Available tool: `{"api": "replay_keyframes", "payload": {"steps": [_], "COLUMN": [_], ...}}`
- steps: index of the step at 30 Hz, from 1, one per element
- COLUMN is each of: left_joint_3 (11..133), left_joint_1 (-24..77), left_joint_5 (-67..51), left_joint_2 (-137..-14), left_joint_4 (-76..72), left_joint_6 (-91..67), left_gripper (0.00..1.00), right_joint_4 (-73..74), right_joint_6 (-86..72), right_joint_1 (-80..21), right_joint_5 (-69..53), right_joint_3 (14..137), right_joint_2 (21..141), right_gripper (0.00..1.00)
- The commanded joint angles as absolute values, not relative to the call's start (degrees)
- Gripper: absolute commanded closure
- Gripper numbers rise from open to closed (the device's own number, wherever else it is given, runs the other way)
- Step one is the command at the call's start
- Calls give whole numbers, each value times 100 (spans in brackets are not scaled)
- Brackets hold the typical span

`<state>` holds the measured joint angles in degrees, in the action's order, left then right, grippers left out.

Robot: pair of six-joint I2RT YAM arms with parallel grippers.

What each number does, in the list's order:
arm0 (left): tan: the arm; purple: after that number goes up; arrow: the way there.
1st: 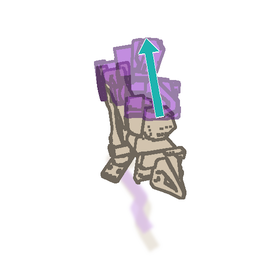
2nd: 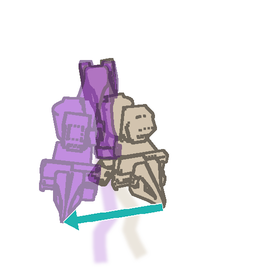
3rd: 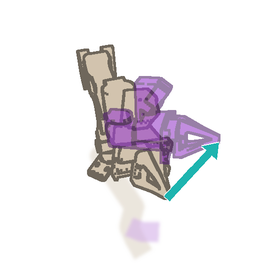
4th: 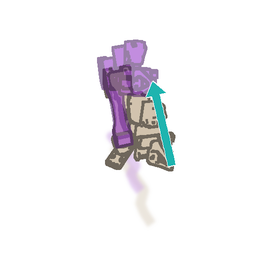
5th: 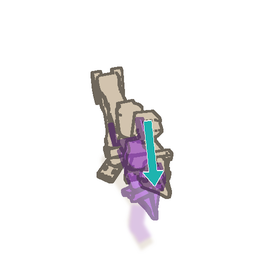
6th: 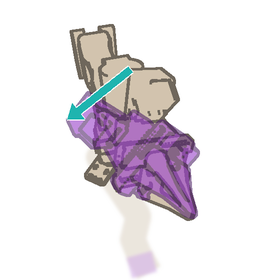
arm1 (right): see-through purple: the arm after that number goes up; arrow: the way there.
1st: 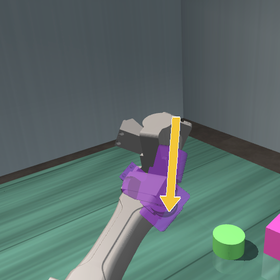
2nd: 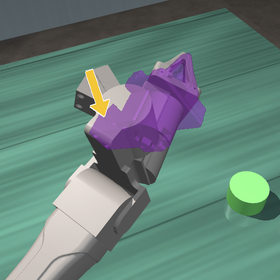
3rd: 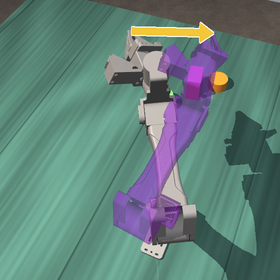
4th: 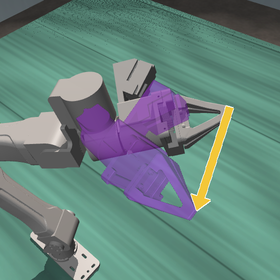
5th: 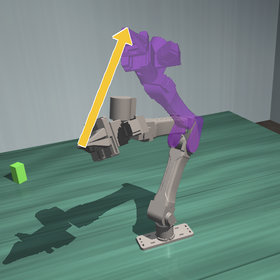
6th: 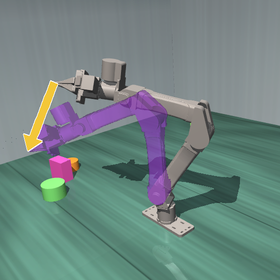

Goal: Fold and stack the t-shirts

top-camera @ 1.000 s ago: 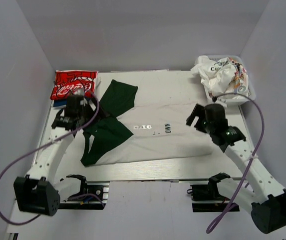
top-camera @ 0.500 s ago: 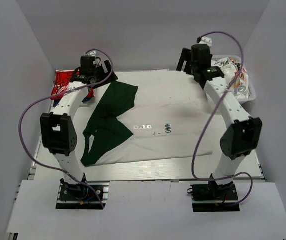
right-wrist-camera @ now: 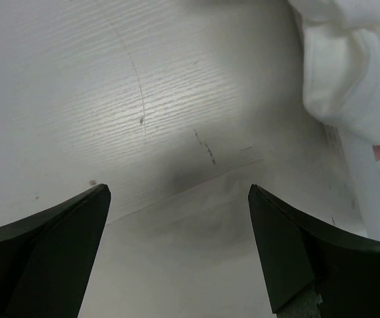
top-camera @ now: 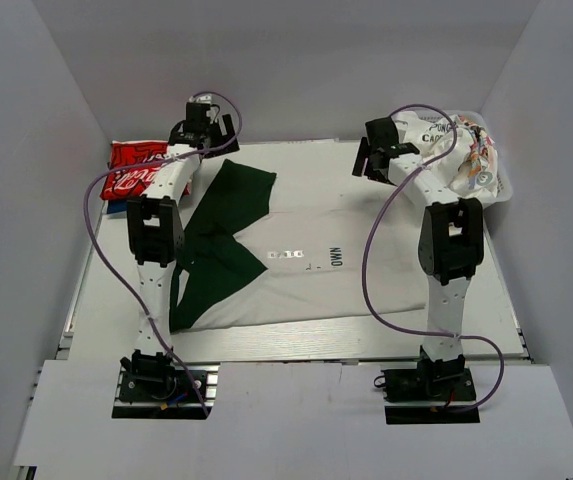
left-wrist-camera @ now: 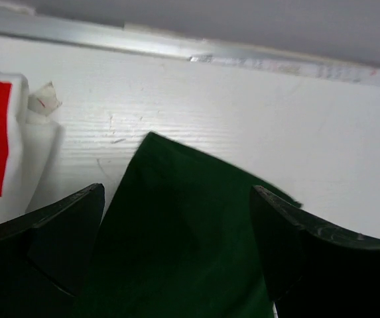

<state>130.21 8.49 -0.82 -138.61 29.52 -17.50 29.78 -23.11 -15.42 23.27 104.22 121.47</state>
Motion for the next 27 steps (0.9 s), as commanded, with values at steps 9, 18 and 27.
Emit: {"api": "replay_keyframes", "payload": {"steps": [9, 18, 27], "left_joint_3": [13307, 13491, 12973], "left_joint_1": [879, 879, 879], "left_joint_5": [149, -96, -396], "left_joint_2": [-14676, -15249, -14995], "left_joint_4": [2304, 1978, 1468], "left_joint_6": [-1591, -1846, -1855], "left_gripper": [0, 27, 100], "right_joint_4": [2875, 2900, 3331], "right_joint_6": [-2452, -2426, -2751], "right_joint_1": [-1292, -1283, -1222], "right_joint_5": [2250, 2329, 2663], "right_joint_3": [10776, 10986, 11443], "right_joint_2": [12595, 12946, 13596], "right_gripper": [10, 10, 10]}}
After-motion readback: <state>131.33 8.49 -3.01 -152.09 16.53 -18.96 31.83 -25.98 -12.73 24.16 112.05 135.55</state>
